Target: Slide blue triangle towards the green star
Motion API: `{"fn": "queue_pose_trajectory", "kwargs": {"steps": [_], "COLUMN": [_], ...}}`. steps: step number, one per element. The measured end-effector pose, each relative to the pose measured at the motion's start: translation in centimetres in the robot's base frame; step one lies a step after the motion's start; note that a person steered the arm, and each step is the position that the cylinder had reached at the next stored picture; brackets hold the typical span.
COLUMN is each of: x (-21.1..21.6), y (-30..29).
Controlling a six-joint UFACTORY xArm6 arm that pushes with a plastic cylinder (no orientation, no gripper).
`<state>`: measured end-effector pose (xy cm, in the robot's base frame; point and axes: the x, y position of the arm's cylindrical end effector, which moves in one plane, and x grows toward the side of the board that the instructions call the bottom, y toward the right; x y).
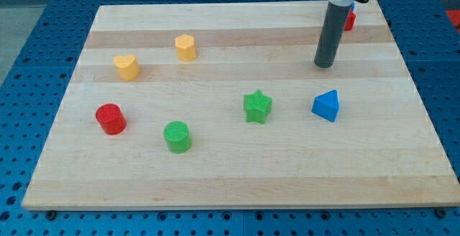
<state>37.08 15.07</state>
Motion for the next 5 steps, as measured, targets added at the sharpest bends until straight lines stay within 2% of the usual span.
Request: {"fn": "queue_pose_trajectory", "kwargs": {"steps": [2, 3, 5], "x": [1.1, 1.1, 6.0], "y": [4.7, 4.7, -1.1]}}
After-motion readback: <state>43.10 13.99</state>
